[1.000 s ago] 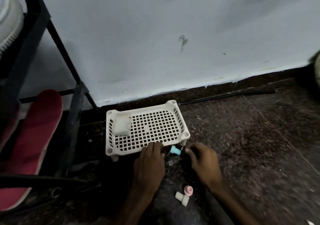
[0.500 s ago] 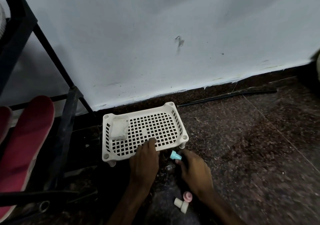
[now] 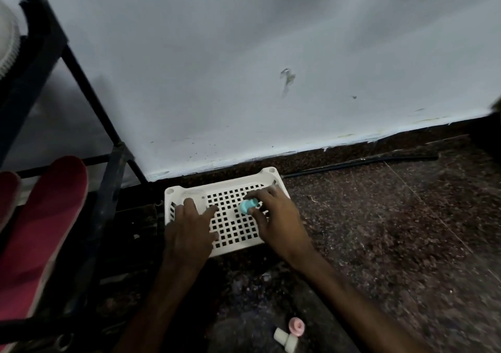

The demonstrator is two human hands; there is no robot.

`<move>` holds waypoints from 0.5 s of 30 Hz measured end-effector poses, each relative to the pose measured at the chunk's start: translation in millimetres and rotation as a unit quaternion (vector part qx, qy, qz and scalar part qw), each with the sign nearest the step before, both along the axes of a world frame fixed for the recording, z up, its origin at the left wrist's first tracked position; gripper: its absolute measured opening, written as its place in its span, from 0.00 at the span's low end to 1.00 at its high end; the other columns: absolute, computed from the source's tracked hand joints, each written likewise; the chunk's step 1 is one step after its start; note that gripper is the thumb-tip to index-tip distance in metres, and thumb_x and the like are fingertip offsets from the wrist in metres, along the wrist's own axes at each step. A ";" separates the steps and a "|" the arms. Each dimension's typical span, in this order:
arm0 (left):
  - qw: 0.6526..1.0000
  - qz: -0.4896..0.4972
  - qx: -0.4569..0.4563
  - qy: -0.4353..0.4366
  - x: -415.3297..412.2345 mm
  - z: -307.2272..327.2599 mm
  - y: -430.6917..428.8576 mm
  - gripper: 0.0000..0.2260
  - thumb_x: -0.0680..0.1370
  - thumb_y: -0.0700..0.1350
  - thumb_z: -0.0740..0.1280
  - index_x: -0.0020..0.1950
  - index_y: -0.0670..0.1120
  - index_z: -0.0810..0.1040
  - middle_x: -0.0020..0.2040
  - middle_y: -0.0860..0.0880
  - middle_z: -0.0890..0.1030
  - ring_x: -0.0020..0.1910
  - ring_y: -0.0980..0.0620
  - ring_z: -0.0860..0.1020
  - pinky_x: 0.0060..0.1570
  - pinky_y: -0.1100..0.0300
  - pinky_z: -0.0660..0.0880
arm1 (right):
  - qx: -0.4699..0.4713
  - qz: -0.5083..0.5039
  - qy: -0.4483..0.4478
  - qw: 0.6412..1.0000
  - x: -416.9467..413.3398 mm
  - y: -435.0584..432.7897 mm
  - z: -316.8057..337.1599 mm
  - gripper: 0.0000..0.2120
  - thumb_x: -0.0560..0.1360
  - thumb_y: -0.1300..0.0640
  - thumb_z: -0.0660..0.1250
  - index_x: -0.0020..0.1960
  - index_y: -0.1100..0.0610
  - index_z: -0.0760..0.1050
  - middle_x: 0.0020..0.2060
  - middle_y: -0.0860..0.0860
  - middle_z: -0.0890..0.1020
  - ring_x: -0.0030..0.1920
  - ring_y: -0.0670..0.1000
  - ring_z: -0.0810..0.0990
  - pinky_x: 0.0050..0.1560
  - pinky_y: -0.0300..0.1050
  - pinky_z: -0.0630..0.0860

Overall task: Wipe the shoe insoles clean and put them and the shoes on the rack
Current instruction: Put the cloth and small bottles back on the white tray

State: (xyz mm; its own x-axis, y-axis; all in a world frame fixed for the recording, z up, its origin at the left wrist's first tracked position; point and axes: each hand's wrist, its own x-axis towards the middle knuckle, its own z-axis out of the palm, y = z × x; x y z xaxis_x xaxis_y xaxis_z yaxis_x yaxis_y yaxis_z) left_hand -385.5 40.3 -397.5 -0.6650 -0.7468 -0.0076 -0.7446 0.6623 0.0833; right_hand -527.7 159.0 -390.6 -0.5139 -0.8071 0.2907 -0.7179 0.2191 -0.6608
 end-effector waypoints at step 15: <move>0.997 0.013 -0.059 0.056 0.5 -15.6 -12.3 0.22 0.55 0.39 0.82 0.46 0.52 0.85 0.39 0.46 0.77 0.34 0.46 0.79 0.22 0.55 0.74 | 0.159 0.080 0.064 0.982 0.0 -103.1 -12.2 0.18 0.76 0.65 0.64 0.65 0.57 0.70 0.56 0.55 0.80 0.56 0.55 0.77 0.52 0.46 0.71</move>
State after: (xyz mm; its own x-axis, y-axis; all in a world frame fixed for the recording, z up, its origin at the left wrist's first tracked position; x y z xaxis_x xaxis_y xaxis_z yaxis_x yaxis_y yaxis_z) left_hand -385.0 28.0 -413.2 -0.6369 -0.7556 0.1532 -0.7525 0.6525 0.0895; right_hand -527.6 55.9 -402.8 -0.3483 -0.9351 0.0654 -0.8328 0.2767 -0.4795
